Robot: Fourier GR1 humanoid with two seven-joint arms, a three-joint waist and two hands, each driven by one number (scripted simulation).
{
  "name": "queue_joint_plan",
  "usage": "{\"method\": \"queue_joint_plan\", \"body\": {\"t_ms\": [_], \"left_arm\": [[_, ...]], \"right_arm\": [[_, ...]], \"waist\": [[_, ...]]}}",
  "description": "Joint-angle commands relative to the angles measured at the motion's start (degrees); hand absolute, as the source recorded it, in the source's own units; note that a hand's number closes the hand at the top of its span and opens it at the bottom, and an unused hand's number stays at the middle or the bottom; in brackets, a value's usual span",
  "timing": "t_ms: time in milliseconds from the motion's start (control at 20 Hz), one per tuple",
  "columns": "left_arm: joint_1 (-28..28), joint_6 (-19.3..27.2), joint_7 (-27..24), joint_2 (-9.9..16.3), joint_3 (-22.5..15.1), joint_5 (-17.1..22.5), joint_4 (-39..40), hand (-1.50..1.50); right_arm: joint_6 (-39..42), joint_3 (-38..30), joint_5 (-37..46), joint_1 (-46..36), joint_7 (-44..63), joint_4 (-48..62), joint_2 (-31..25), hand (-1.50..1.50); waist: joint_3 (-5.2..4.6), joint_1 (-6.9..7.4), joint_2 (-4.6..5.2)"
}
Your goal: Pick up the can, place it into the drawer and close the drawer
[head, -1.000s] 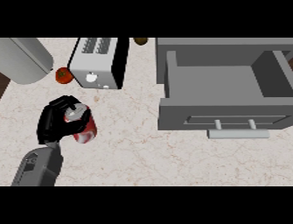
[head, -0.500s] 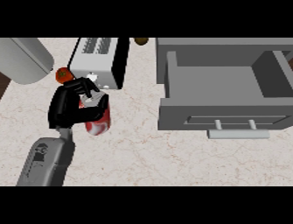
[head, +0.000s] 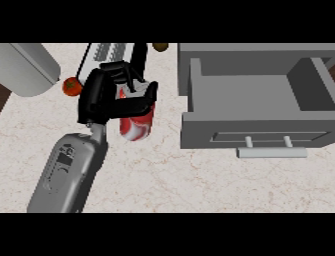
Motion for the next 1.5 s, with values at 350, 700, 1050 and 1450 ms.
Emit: {"method": "queue_joint_plan", "body": {"t_ms": [350,700,1050,1450], "left_arm": [[-23.7,10.7,6.9,-0.2,-5.3,0.7,11.9,1.50],[-35.6,13.2,8.0,-0.2,-4.5,4.7,22.9,1.50],[-45.1,16.3,3.5,-0.2,-5.8,9.9,36.4,1.50],[-51.8,19.3,2.1,-0.2,-12.2,16.0,44.1,1.50]], "right_arm": [[-1.8,2.6,1.4,-1.2,3.4,-2.9,0.0,-1.50],[0.0,-0.7,-0.6,0.3,-1.2,0.9,-0.1,-1.50],[-1.2,1.9,2.5,-1.3,0.2,0.2,0.9,-1.50],[-2.3,1.6,2.1,-5.1,3.4,0.1,-0.4,-1.50]], "waist": [[-0.02,-0.83,0.22],[0.02,-1.02,0.24],[0.02,-1.87,0.53],[0.04,-2.43,0.63]]}}
